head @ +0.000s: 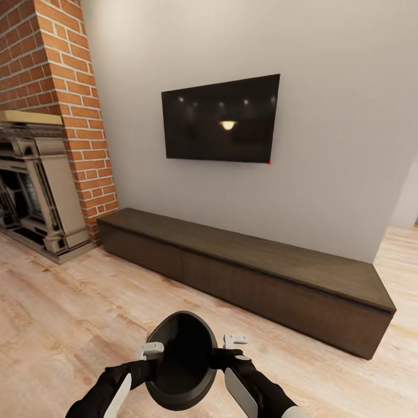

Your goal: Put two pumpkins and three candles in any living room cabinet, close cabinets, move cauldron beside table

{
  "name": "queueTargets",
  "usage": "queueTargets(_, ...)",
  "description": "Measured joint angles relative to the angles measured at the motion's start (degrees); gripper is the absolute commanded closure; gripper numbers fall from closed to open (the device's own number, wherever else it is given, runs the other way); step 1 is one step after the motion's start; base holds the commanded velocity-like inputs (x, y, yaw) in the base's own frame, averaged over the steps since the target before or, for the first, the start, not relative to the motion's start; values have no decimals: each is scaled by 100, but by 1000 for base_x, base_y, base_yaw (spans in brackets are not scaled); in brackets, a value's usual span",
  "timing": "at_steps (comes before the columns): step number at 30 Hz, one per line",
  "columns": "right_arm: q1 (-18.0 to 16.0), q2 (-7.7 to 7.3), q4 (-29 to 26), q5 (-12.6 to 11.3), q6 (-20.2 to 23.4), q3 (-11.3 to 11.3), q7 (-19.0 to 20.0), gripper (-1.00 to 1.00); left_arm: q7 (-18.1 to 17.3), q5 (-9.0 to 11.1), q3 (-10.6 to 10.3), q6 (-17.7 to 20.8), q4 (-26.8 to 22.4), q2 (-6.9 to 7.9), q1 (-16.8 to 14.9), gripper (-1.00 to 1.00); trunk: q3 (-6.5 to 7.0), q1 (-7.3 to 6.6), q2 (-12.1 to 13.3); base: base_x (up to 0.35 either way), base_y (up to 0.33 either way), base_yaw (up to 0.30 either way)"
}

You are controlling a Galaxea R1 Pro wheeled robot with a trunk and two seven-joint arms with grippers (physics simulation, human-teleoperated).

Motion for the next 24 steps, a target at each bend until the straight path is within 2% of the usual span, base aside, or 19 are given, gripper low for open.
queueTargets(24,1,0,1,-15,8,2,-1,100,1,-8,3,0,6,0,0,100,111,2,0,-322,0,244)
